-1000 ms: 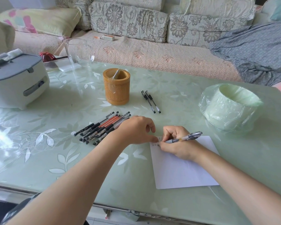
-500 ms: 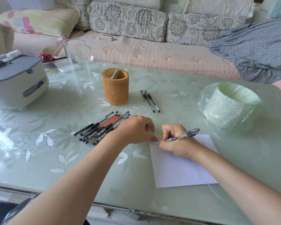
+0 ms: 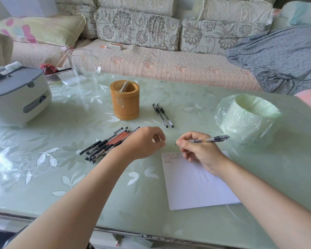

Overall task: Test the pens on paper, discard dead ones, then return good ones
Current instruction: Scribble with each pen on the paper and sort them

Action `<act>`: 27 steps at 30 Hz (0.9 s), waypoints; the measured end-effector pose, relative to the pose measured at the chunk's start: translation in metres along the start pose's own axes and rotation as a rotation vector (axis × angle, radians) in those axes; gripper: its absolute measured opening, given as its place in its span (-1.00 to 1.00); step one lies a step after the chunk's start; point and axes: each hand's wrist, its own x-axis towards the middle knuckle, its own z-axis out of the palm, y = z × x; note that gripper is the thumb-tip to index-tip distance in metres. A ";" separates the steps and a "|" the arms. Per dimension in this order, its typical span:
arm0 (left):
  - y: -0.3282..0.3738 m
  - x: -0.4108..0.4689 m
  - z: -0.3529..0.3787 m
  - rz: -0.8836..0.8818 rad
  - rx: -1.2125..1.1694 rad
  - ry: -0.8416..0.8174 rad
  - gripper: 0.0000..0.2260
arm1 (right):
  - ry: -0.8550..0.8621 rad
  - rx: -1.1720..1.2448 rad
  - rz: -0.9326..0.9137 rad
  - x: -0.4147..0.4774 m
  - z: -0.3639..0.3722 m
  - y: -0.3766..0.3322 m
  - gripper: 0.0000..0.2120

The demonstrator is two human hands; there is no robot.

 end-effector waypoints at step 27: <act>0.000 -0.016 -0.028 0.016 -0.057 0.222 -0.86 | 0.186 -1.012 -0.001 0.013 0.035 -0.047 -0.43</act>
